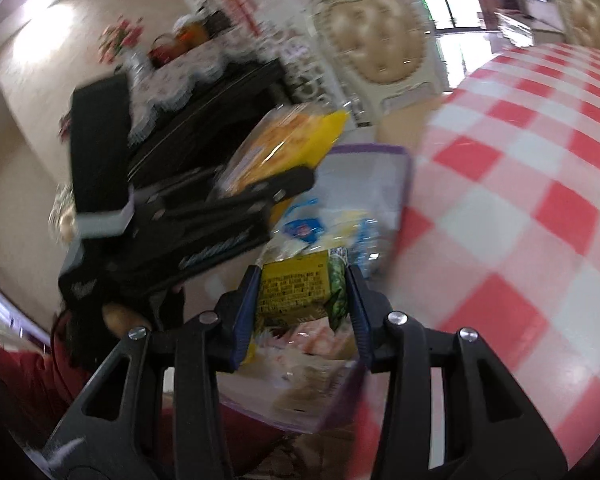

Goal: Organize snacks
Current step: 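Carry the meat-floss bread and green-yellow packet to the clear bin and open both tools, then grasp the small white milk candy with the left tool while the right tool grasps the green pea packet, then carry the milk candy and green pea packet to the clear bin and open both tools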

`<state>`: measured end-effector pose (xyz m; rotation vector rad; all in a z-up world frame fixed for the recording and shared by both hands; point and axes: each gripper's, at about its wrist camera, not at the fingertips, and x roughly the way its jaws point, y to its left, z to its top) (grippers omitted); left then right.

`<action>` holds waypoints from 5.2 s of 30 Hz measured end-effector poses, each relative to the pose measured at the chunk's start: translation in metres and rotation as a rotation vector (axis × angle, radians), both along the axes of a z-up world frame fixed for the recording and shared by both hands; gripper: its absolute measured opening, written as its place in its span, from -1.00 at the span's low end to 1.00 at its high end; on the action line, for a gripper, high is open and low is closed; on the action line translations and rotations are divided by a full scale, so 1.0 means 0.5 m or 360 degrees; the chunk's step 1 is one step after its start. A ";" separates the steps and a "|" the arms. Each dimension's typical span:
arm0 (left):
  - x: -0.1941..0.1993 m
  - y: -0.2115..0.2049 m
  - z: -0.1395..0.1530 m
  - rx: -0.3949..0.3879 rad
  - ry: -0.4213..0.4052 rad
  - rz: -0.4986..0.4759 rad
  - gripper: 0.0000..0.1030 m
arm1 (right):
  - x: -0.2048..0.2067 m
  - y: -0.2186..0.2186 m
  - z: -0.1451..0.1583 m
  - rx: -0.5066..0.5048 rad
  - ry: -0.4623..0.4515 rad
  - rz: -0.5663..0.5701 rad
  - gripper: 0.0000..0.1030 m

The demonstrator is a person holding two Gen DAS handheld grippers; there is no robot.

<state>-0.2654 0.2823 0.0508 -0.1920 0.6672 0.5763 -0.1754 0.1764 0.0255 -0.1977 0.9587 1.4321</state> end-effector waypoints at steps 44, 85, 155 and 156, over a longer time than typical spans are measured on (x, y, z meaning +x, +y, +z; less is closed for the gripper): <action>0.855 -0.575 -0.020 -0.0376 0.0005 -0.1079 0.64 | 0.482 -0.777 0.052 -0.0154 -0.0233 -0.1610 0.41; 1.188 -0.680 -0.089 -0.0042 0.0356 -0.1653 -0.61 | 0.944 -0.826 -0.001 -0.0516 -0.0270 -0.1935 -0.10; 0.415 -0.449 0.012 -0.0371 -0.0104 -0.1031 -0.59 | 0.293 -0.584 0.065 -0.0102 -0.0314 -0.1552 -0.15; 0.404 -0.444 0.014 -0.0366 -0.0104 -0.1026 -0.59 | 0.284 -0.577 0.068 -0.0094 -0.0317 -0.1543 -0.16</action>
